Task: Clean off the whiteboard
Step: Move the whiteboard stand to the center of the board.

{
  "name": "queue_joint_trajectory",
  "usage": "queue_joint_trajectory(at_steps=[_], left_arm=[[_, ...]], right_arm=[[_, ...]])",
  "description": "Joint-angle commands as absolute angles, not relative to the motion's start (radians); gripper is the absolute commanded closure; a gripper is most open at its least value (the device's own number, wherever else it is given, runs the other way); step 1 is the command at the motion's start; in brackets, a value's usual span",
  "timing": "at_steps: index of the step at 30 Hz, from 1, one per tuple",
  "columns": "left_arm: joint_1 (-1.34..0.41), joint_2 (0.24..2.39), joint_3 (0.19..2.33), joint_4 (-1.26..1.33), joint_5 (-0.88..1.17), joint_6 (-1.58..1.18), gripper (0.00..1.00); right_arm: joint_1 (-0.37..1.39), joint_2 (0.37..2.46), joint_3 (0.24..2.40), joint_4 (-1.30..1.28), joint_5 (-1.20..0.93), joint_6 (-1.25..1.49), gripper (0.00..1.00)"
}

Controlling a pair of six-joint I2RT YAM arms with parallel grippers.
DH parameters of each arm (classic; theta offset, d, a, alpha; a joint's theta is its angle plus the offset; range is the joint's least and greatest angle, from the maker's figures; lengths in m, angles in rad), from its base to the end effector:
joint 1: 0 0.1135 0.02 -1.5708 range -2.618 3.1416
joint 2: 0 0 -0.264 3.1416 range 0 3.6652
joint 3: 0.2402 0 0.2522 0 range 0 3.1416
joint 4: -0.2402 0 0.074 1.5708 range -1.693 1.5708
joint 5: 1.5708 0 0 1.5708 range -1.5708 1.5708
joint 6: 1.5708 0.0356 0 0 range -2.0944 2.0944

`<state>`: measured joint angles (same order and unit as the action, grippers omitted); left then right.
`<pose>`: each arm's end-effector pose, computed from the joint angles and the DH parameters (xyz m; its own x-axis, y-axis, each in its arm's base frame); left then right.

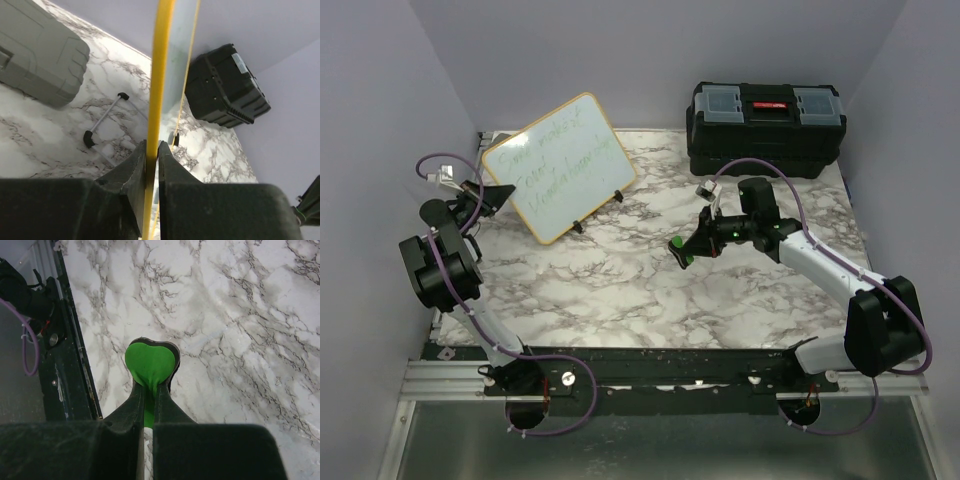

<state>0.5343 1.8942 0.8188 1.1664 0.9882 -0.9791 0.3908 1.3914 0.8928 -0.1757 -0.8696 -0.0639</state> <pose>0.3304 0.1610 0.1853 -0.3178 -0.7187 -0.6184 0.3078 0.5387 -0.7842 0.2601 0.1366 0.2483 -0.5252 -0.2609 -0.8100 -0.8328 0.3532 0.4262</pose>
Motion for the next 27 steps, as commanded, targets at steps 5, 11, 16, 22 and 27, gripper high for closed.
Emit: queue_joint_trajectory(at_steps=[5, 11, 16, 22, 27], left_arm=[[0.529, 1.942, 0.83, 1.322, 1.033, -1.058, 1.0], [0.527, 1.944, 0.828, 1.354, 1.044, -1.071, 1.0], [0.526, 1.944, 0.824, 1.382, 1.062, -1.09, 1.0], [0.525, 1.94, 0.808, 1.407, 1.084, -1.115, 1.0], [0.525, 1.925, 0.785, 1.416, 1.092, -1.117, 1.0]], right_arm=[[0.383, 1.386, 0.9, -0.161, -0.879, -0.071, 0.98], [0.381, 1.384, 0.901, -0.161, -0.88, -0.072, 0.97], [0.38, 1.379, 0.899, -0.161, -0.876, -0.073, 0.97], [0.379, 1.371, 0.899, -0.161, -0.874, -0.072, 0.98], [0.378, 1.367, 0.899, -0.161, -0.875, -0.074, 0.97]])
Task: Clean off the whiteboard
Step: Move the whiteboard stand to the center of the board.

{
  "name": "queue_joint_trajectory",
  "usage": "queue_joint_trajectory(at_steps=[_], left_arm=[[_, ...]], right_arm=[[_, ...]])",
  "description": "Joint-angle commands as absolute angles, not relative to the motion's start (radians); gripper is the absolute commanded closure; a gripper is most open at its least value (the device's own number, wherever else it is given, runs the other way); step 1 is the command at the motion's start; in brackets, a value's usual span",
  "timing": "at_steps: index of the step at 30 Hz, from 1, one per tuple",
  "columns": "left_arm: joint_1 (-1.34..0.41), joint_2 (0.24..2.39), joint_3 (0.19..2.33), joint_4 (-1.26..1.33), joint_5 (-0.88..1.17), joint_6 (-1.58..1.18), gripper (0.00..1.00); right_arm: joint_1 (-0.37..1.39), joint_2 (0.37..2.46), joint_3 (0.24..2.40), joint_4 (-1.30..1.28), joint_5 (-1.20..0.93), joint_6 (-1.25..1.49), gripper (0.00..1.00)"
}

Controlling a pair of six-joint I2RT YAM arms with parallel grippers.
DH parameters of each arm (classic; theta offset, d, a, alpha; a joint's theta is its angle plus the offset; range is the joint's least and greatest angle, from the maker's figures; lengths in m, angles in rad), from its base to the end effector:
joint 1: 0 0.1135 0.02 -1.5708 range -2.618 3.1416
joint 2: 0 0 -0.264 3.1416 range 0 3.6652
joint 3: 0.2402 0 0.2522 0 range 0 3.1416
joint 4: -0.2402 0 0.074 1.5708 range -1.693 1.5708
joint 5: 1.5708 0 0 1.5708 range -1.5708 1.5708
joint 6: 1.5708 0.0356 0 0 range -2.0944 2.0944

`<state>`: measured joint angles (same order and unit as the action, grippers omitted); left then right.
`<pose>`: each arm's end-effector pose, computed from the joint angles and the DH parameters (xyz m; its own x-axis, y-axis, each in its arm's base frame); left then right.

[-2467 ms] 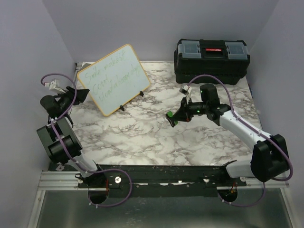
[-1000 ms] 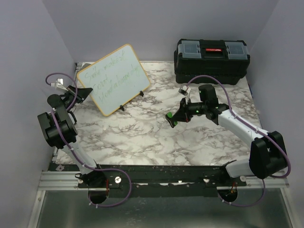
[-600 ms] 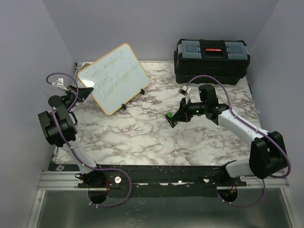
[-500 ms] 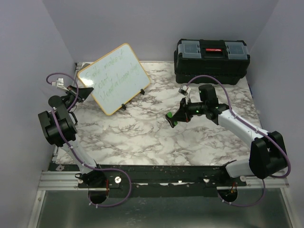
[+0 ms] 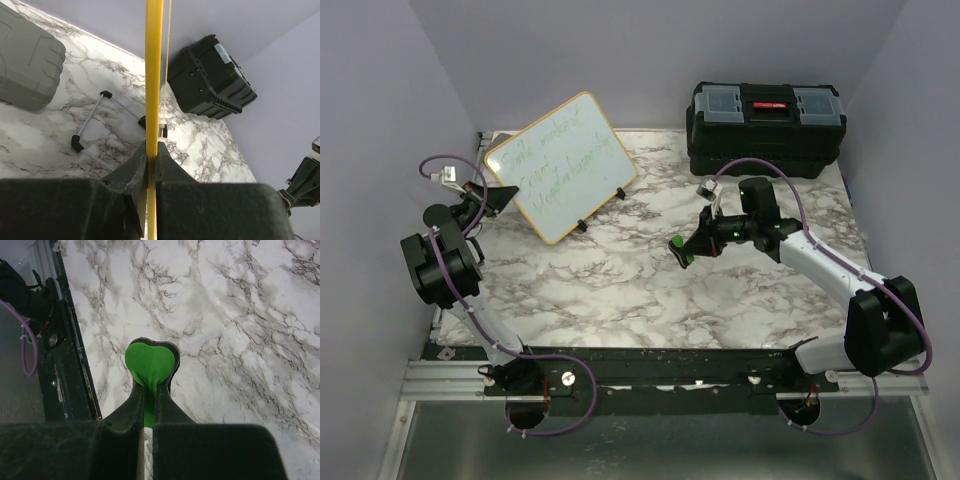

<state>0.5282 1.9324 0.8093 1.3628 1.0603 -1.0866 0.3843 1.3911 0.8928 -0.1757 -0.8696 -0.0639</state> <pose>0.3286 0.1558 0.1873 -0.3345 -0.6959 -0.6355 0.4076 0.5012 -0.7633 0.2609 0.1348 0.2484 -0.5266 -0.2574 -0.8102 -0.8306 0.3586 0.4260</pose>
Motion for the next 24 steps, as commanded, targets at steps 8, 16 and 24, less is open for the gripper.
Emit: queue_joint_trajectory(at_steps=[8, 16, 24], left_arm=[[0.522, 1.895, 0.753, 1.364, 1.089, -1.081, 1.0], [0.509, 1.843, 0.729, 1.252, 1.083, -1.0, 1.0], [0.508, 1.809, 0.71, 1.197, 1.084, -0.964, 1.0]], right_arm=[[0.379, 1.359, 0.898, -0.16, -0.871, -0.075, 0.97], [0.379, 1.358, 0.896, -0.161, -0.874, -0.075, 0.98], [0.379, 1.355, 0.895, -0.16, -0.875, -0.077, 0.98]])
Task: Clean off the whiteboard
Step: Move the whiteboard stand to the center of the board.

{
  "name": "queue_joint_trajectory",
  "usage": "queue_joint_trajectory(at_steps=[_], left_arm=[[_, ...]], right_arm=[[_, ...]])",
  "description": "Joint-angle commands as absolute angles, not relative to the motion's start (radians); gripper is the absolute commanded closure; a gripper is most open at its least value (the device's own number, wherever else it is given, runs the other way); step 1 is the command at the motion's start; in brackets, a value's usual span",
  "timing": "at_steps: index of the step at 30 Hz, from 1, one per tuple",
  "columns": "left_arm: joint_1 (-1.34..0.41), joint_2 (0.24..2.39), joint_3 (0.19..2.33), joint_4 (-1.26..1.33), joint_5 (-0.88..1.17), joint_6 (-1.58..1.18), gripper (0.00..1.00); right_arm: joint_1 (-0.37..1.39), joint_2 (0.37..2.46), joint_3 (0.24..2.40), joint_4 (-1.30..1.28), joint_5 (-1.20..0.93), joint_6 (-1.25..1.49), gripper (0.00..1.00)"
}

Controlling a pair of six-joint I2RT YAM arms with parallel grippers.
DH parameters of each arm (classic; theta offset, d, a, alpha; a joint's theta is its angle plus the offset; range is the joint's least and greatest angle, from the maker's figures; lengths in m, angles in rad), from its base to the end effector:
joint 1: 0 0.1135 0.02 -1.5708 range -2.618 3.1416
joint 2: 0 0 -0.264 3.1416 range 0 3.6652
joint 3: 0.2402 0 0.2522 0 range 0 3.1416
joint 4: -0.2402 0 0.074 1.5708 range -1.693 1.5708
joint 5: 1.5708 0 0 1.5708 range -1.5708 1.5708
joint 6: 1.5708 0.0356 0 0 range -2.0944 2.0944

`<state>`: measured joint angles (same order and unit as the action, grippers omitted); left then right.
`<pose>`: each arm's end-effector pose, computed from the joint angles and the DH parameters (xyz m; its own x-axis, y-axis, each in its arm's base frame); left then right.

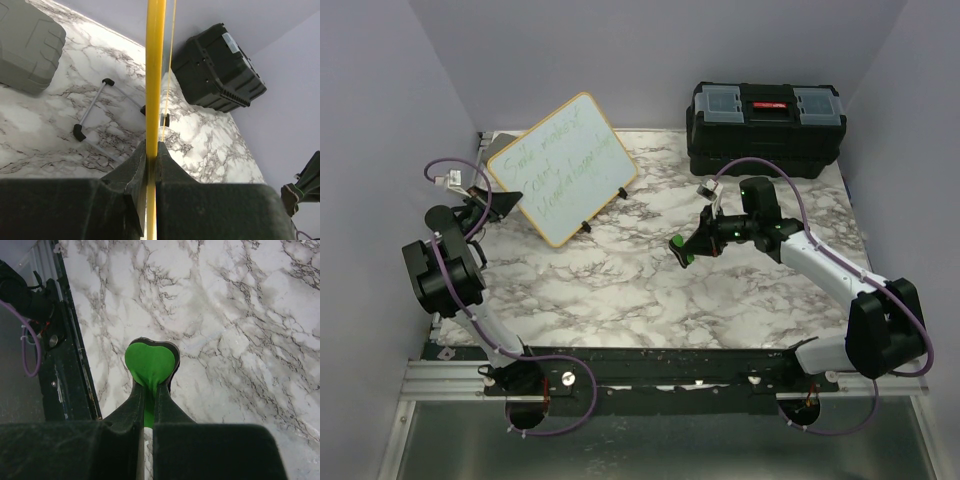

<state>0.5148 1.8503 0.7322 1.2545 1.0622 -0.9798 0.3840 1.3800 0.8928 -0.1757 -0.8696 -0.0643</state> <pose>0.3151 0.1425 0.1856 -0.3604 -0.6684 -0.6506 0.3844 0.5291 -0.7565 0.2595 0.1342 0.2514 -0.5180 -0.2540 -0.8168 -0.8351 0.3570 0.4186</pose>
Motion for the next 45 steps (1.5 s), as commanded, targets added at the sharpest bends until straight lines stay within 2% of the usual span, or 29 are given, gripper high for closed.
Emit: queue_joint_trajectory(at_steps=[1, 29, 35, 45], left_arm=[[0.507, 1.807, 0.709, 1.192, 1.085, -0.961, 1.0], [0.48, 1.683, 0.7, 0.84, 1.049, -0.725, 1.0], [0.465, 1.645, 0.708, 0.734, 1.05, -0.658, 1.0], [0.437, 1.651, 0.762, 0.526, 1.064, -0.558, 1.0]], right_arm=[[0.378, 1.357, 0.896, -0.16, -0.875, -0.077, 0.97], [0.379, 1.433, 0.936, -0.151, -0.849, -0.132, 0.98], [0.381, 1.531, 1.017, -0.136, -0.865, -0.13, 0.98], [0.407, 1.776, 1.273, -0.07, -0.847, -0.067, 0.98]])
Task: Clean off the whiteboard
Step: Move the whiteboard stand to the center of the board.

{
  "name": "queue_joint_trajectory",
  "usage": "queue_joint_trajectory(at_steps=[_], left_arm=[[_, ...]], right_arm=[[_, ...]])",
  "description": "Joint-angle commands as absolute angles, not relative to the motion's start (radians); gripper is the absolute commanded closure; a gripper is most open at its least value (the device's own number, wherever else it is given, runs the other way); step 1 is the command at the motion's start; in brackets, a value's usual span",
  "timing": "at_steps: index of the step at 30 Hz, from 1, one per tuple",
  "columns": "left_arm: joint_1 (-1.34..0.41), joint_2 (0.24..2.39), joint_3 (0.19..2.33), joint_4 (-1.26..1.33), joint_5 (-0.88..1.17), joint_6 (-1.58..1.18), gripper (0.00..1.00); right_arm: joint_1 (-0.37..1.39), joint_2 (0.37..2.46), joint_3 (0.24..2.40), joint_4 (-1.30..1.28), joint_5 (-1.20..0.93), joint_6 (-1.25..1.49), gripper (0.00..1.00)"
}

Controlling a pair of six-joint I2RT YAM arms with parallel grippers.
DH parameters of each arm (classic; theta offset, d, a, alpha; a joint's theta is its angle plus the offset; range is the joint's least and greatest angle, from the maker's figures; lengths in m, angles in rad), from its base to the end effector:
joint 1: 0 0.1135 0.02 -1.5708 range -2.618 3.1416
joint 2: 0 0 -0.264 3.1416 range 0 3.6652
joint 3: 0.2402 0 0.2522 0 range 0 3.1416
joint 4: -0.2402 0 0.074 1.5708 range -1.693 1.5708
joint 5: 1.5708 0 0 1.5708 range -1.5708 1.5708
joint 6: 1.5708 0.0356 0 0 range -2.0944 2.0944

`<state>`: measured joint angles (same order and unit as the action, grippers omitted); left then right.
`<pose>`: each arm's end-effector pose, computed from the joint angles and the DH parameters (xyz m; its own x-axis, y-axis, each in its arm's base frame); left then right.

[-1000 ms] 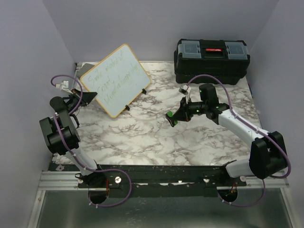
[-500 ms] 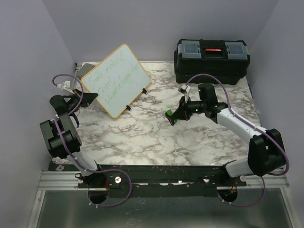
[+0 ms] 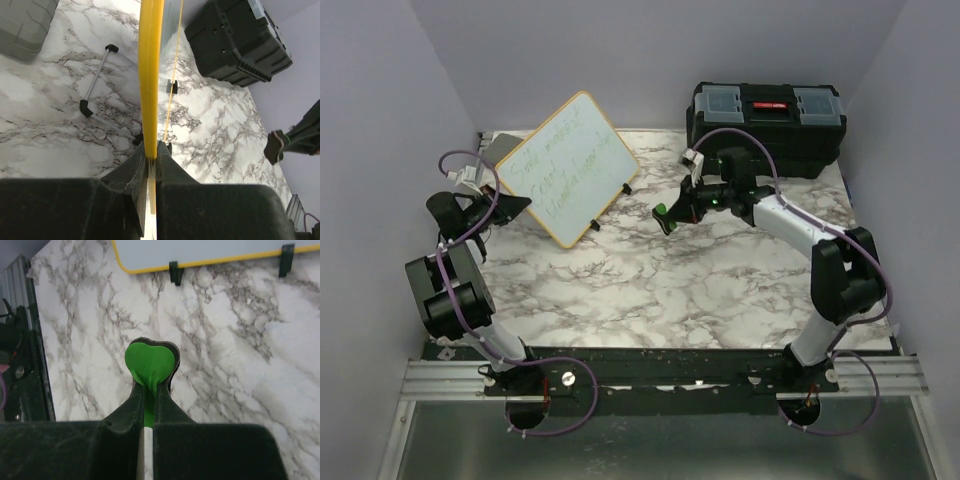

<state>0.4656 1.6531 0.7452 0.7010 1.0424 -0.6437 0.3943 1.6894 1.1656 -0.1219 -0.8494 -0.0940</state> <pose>0.3084 0.1206 0.2016 -0.4642 -0.5719 -0.6763 0.3129 0.6085 -0.7293 0.3325 0.1673 0.2464 -0.4773 -0.2658 -0.8376 -0.8560 0.3560 0.3749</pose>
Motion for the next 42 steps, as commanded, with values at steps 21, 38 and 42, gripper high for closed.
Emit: queue_joint_trajectory(at_steps=[21, 38, 42], left_arm=[[0.436, 1.651, 0.74, 0.614, 1.033, -0.687, 0.8], [0.439, 1.671, 0.475, 1.201, 0.84, -1.026, 0.54], [0.441, 1.712, 0.413, 1.387, 0.758, -1.102, 0.52]], right_arm=[[0.423, 1.848, 1.306, 0.078, -0.864, 0.048, 0.97], [0.422, 1.818, 1.285, 0.089, -0.871, 0.058, 0.97], [0.421, 1.806, 1.273, 0.09, -0.87, 0.054, 0.98]])
